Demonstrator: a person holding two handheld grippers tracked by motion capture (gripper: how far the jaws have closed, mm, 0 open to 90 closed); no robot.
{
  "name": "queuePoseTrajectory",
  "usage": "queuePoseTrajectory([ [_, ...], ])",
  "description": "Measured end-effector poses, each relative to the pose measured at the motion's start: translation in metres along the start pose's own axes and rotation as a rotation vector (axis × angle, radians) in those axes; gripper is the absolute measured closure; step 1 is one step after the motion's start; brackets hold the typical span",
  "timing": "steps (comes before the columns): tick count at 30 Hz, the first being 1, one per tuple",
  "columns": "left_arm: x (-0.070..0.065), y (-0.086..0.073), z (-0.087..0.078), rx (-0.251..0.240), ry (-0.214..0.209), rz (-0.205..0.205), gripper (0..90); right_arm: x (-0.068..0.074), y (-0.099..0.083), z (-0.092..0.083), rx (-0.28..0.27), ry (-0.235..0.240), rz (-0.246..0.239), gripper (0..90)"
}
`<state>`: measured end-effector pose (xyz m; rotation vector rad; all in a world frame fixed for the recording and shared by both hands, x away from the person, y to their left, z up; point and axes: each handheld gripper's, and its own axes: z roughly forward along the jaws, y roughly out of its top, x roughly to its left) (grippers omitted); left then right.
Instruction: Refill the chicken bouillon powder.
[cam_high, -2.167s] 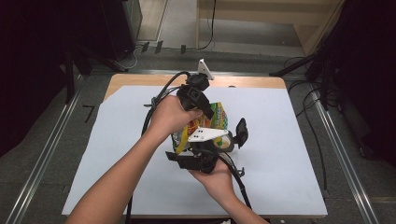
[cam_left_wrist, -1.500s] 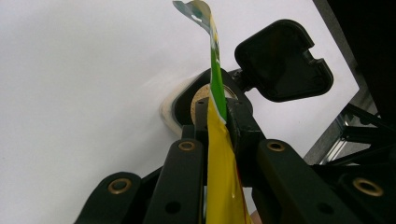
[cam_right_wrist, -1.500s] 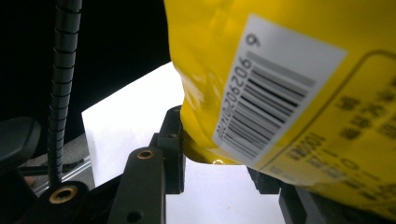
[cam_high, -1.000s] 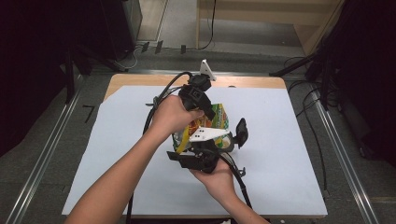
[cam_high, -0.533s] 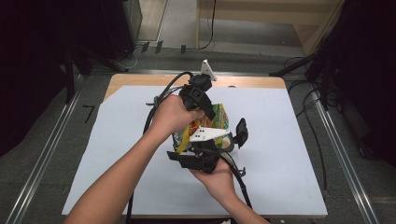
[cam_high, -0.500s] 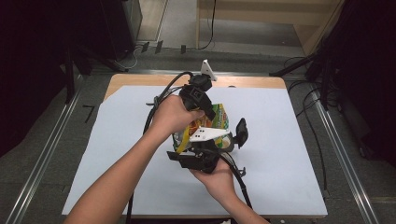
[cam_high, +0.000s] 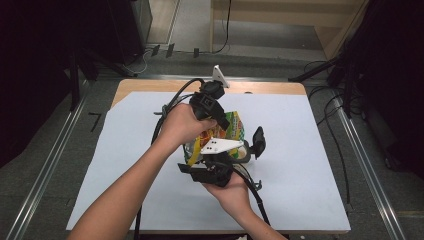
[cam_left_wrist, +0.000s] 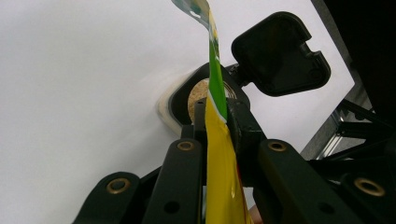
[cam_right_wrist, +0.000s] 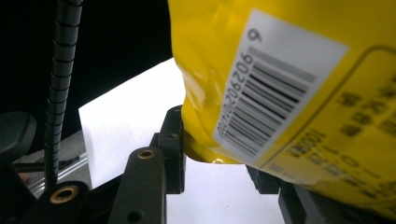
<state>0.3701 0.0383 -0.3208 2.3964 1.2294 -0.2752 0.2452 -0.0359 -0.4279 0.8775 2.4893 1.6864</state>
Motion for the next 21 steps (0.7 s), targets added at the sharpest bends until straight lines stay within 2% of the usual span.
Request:
queuePoseTrajectory([
  [4, 0.001, -0.007, 0.000, -0.005, -0.014, 0.015, 83.8, 0.002, -0.004, 0.002, 0.002, -0.008, -0.023, 63.6],
  [11, 0.009, -0.020, -0.001, -0.034, -0.055, 0.018, 84.0, 0.006, -0.012, 0.009, 0.017, -0.020, -0.073, 63.8],
  [18, 0.016, -0.030, -0.001, -0.062, -0.078, 0.022, 84.0, 0.009, -0.021, 0.014, 0.020, -0.033, -0.138, 62.4],
  [21, 0.019, -0.033, 0.000, -0.068, -0.092, 0.022, 84.3, 0.010, -0.024, 0.016, 0.027, -0.032, -0.148, 62.2],
])
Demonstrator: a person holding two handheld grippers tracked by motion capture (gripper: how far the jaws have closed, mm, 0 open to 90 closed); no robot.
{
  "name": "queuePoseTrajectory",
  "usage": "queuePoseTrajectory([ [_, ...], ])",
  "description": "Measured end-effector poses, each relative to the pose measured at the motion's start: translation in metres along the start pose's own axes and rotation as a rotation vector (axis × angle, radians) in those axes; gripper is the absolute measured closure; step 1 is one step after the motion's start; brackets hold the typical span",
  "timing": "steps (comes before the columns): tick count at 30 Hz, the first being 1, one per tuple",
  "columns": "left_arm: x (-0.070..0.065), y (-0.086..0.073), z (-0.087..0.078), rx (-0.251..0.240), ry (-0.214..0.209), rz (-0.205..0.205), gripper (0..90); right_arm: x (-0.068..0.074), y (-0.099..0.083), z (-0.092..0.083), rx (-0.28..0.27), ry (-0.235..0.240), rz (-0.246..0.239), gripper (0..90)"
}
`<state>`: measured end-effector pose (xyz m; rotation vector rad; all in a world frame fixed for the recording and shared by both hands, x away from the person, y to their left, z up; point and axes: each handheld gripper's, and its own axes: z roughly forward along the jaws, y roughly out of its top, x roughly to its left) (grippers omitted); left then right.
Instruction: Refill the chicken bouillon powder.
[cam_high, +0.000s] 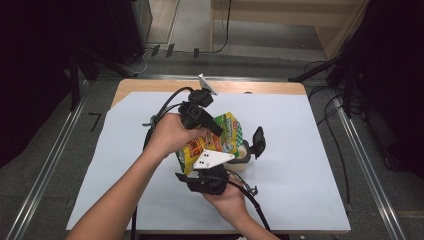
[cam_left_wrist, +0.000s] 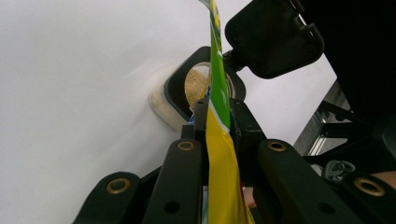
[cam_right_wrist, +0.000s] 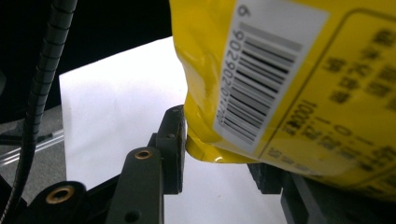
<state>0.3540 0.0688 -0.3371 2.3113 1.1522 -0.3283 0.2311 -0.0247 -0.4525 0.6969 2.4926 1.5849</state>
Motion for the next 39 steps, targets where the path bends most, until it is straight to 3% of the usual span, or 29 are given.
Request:
queuePoseTrajectory([
  [21, 0.018, -0.020, 0.004, -0.058, -0.086, 0.027, 85.8, 0.001, -0.017, 0.010, 0.071, -0.003, -0.099, 62.7],
  [28, 0.024, -0.026, 0.005, -0.083, -0.120, 0.026, 86.7, 0.001, -0.020, 0.011, 0.092, 0.001, -0.092, 62.3],
  [35, 0.023, -0.036, 0.005, -0.132, -0.112, 0.076, 88.0, -0.005, -0.024, 0.008, 0.089, -0.006, -0.066, 60.7],
  [39, 0.026, -0.042, 0.004, -0.150, -0.123, 0.068, 88.0, -0.003, -0.027, 0.008, 0.095, -0.016, -0.071, 59.8],
])
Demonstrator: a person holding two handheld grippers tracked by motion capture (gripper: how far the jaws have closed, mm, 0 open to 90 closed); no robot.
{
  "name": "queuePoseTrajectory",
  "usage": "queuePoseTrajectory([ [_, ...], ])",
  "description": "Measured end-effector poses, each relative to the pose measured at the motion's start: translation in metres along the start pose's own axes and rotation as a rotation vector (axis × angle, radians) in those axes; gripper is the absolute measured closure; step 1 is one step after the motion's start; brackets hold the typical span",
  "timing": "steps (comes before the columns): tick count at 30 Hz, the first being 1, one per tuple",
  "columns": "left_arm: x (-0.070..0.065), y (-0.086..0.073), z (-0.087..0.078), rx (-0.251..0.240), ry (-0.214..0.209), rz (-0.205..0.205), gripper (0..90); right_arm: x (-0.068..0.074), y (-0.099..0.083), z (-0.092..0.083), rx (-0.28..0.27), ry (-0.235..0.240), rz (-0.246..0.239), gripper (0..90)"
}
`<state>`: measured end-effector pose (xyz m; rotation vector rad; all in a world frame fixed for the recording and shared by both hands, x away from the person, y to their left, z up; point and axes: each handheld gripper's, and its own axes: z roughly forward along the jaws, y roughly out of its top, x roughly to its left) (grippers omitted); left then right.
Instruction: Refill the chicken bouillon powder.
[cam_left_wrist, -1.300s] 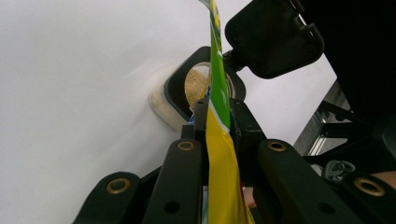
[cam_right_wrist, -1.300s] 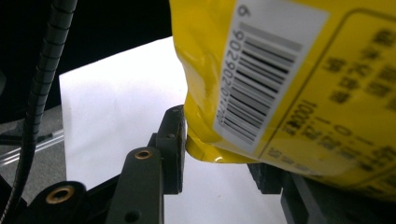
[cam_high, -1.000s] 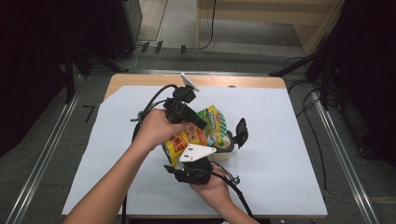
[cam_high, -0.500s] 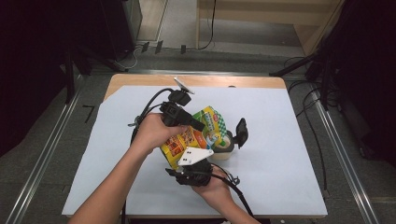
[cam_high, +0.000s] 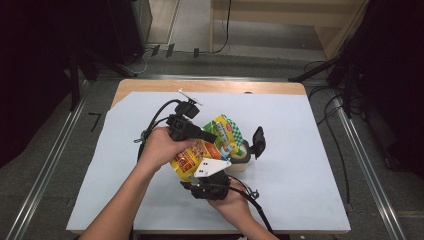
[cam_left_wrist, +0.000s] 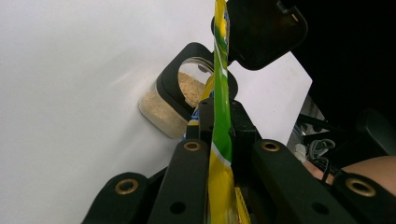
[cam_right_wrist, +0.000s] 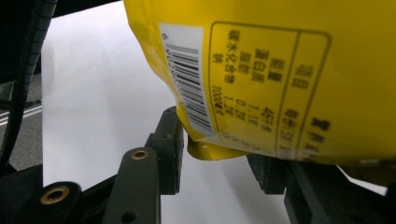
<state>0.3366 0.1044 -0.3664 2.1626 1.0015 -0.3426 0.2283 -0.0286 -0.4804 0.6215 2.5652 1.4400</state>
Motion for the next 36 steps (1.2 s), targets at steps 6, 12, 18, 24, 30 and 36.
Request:
queuePoseTrajectory([
  [6, 0.008, -0.007, -0.005, -0.028, -0.010, -0.026, 88.0, 0.000, -0.004, 0.000, 0.007, -0.009, -0.005, 58.7],
  [12, 0.010, -0.011, -0.010, -0.062, -0.027, -0.030, 88.0, -0.004, -0.006, -0.002, 0.002, -0.022, 0.004, 58.4],
  [18, 0.011, -0.015, -0.014, -0.079, -0.037, -0.033, 88.1, -0.005, -0.007, -0.002, 0.003, -0.023, 0.017, 57.5],
  [24, 0.014, -0.019, -0.017, -0.094, -0.051, -0.049, 88.3, -0.005, -0.008, -0.002, 0.008, -0.026, 0.021, 56.9],
  [30, 0.015, -0.021, -0.023, -0.116, -0.062, -0.053, 88.4, -0.009, -0.009, -0.003, 0.001, -0.038, 0.023, 55.7],
  [36, 0.017, -0.024, -0.025, -0.116, -0.051, -0.062, 88.4, -0.014, -0.009, -0.007, -0.016, -0.056, 0.048, 55.6],
])
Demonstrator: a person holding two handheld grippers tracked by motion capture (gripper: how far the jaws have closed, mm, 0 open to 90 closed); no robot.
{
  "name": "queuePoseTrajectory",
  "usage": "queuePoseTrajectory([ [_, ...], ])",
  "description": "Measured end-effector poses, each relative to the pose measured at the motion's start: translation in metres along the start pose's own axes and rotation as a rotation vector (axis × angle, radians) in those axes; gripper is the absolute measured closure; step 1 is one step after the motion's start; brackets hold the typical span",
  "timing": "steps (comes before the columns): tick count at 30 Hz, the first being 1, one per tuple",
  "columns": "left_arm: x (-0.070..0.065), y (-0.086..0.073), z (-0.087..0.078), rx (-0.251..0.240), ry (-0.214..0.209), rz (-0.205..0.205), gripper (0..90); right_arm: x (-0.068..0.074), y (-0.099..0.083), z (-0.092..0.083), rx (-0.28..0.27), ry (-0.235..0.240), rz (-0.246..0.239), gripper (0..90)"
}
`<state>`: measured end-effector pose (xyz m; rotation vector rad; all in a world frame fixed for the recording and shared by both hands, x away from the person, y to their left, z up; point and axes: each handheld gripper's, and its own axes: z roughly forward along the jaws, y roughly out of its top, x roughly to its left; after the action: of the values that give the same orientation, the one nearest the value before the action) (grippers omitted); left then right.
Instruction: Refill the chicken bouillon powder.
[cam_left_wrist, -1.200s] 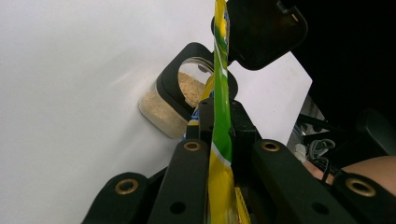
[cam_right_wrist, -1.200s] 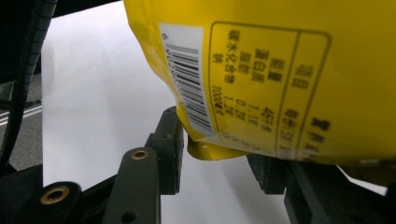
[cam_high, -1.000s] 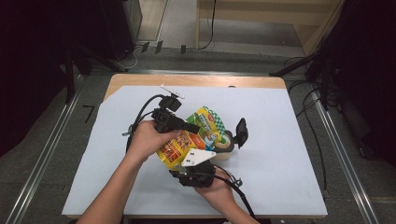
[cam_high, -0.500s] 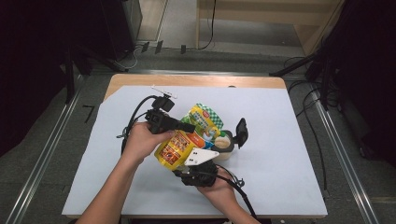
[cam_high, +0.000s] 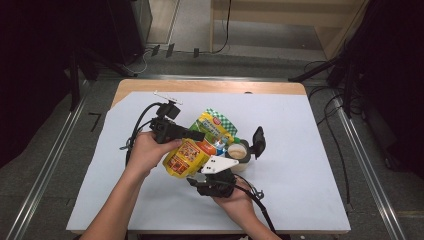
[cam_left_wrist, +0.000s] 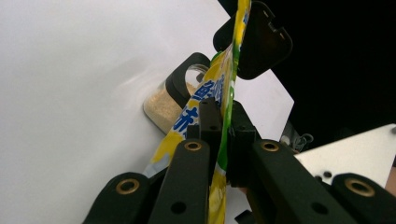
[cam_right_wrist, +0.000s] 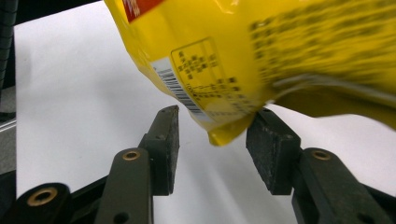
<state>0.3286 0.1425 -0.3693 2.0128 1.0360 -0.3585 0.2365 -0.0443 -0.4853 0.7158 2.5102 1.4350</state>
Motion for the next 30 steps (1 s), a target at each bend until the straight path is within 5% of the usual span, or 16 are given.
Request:
queuePoseTrajectory([
  [10, 0.005, -0.002, -0.009, -0.038, 0.017, -0.007, 88.8, -0.002, -0.001, -0.001, -0.001, -0.003, 0.014, 55.7],
  [17, 0.017, -0.003, -0.021, -0.096, 0.065, -0.013, 89.3, -0.002, 0.000, -0.003, -0.003, 0.002, 0.017, 55.6],
  [30, 0.044, 0.019, -0.015, -0.148, 0.123, 0.000, 90.0, -0.005, 0.002, -0.016, -0.013, -0.005, 0.053, 55.4],
])
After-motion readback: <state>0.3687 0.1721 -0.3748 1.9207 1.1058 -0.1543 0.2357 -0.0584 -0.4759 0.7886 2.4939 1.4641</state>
